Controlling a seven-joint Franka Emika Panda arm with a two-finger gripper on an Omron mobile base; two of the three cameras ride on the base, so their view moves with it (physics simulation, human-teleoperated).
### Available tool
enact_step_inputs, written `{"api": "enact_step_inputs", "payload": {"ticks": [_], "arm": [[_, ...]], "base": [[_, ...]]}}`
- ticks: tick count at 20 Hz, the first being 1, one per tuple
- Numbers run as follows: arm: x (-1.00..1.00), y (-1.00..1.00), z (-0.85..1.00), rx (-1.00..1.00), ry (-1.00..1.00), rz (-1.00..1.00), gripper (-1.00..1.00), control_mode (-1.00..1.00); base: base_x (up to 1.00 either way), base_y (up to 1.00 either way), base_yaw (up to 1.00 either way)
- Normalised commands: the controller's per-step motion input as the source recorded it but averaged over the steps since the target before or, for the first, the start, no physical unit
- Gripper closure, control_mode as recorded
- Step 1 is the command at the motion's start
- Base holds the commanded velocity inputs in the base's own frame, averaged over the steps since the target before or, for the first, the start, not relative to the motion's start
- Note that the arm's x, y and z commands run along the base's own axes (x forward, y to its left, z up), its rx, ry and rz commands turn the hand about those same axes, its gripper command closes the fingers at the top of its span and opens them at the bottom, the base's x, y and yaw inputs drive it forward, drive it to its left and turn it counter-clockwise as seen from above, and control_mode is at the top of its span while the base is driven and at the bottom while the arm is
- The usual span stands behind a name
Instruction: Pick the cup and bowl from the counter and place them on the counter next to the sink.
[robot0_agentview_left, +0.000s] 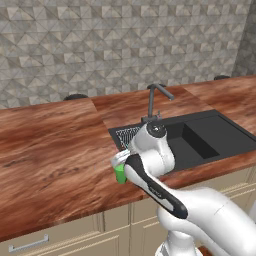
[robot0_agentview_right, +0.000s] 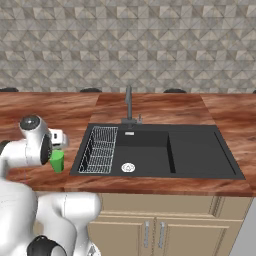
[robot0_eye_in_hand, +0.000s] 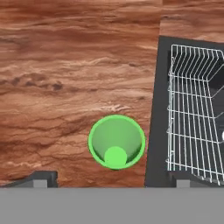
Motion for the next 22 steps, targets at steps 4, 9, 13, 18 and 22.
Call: {"api": "enact_step_inputs", "payload": {"ticks": [4,9,13,18,22], "arm": [[-0.06,-0.76,0.70,0.13,0.05,-0.13,-1.00,-1.00],[-0.15,-0.48,0.62,0.01,0.27,-0.16,-1.00,-1.00],[-0.21,-0.17,0.37,-0.01,0.31,-0.23,-1.00,-1.00],[-0.25,-0.08,0.02,-0.01,0.25,-0.25,-1.00,-1.00],[-0.52,-0.14,-0.26,0.00,0.03,-0.13,-1.00,-1.00]], "base": [[0.00,0.00,0.00],[0.00,0.00,0.00],[0.00,0.00,0.00],[0.00,0.00,0.00],[0.00,0.00,0.00]]}}
